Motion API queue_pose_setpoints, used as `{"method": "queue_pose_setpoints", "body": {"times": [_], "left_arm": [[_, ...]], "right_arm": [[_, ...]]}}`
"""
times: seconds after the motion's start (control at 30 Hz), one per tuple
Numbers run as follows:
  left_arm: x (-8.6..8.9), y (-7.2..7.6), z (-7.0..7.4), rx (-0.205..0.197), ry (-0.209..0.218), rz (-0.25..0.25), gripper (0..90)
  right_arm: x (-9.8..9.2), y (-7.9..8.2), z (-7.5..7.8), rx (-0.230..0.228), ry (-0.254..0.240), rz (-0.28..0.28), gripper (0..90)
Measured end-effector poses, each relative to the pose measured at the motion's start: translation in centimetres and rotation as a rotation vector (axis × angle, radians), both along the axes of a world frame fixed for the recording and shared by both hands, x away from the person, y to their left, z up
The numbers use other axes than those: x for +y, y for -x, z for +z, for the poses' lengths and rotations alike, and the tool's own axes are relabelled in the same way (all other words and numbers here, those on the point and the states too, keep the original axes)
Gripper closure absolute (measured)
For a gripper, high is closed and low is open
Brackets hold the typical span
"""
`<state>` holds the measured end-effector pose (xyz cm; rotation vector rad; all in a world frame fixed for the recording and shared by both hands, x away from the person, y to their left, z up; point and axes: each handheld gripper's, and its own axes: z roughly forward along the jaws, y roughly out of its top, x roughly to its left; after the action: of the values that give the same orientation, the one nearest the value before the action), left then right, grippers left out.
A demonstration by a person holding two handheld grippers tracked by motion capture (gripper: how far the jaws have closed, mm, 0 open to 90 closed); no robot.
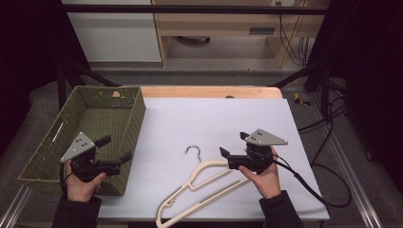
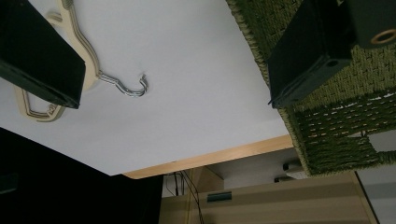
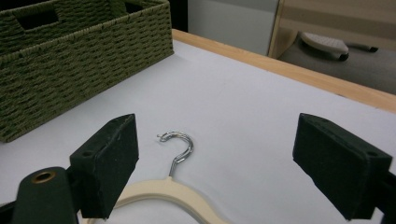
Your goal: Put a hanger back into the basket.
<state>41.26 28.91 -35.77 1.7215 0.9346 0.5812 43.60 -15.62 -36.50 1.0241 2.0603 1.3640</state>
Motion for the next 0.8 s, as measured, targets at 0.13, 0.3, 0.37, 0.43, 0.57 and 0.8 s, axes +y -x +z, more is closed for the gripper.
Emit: {"method": "queue_pose_setpoints", "body": {"times": [0.13, 0.3, 0.37, 0.43, 0.57, 0.8], "left_arm": [[0.1, 0.0, 0.0, -0.001, 0.0, 0.001, 4.3], [0.0, 0.0, -0.1, 0.0, 0.0, 0.001, 4.3], [0.0, -0.1, -0.2, 0.001, -0.003, 0.001, 4.2], [0.0, -0.1, -0.2, 0.001, -0.009, -0.002, 4.2], [0.0, -0.2, -0.2, -0.002, -0.008, 0.0, 4.2], [0.1, -0.1, -0.2, -0.007, -0.006, -0.004, 4.2]], "right_arm": [[1.5, -1.0, -0.5, 0.034, 0.017, 0.003, 16.9], [3.3, -2.2, -1.3, 0.063, 0.048, 0.024, 21.0], [3.9, -2.5, -1.4, 0.072, 0.045, 0.033, 22.2], [4.2, -2.8, -1.5, 0.077, 0.051, 0.044, 23.0], [6.0, -3.5, -1.9, 0.098, 0.076, 0.06, 26.5], [8.4, -4.7, -3.6, 0.17, 0.122, 0.073, 34.6]]}}
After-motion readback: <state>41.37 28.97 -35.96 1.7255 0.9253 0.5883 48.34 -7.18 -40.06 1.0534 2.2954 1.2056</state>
